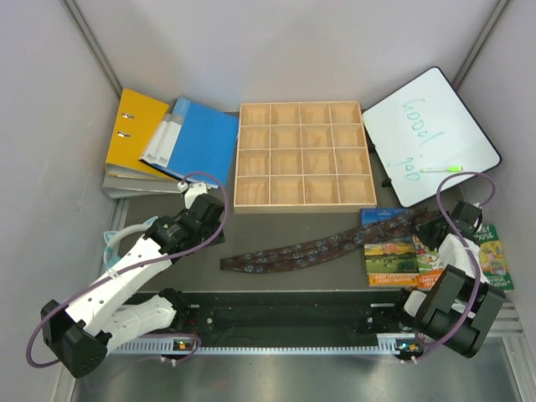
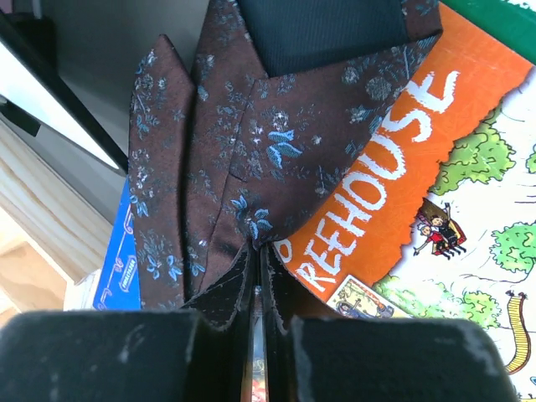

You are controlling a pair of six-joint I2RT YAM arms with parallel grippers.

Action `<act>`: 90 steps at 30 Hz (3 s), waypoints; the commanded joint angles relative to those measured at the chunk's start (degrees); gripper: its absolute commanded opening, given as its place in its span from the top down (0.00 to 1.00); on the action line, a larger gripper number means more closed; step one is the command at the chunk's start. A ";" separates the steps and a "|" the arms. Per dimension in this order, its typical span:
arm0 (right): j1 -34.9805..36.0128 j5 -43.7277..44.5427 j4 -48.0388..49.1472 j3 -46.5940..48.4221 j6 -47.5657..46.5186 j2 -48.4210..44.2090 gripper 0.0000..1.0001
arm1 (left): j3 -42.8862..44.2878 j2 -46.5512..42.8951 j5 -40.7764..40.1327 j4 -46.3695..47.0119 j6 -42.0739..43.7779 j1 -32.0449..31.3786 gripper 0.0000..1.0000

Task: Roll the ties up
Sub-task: Flatten out the tie at the center of the board.

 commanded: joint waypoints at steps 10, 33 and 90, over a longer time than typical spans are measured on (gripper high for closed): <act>-0.90 9.56 -11.67 5.69 -3.15 -2.04 1.00 | -0.63 3.66 1.80 1.56 -1.86 0.27 0.52; -1.69 10.61 -13.70 2.71 -3.32 -7.49 1.00 | -15.40 11.05 13.51 18.18 -6.08 0.27 0.55; -2.92 5.43 -5.71 9.47 -0.34 -5.04 0.34 | -27.26 -1.16 12.45 24.07 -12.41 0.27 0.88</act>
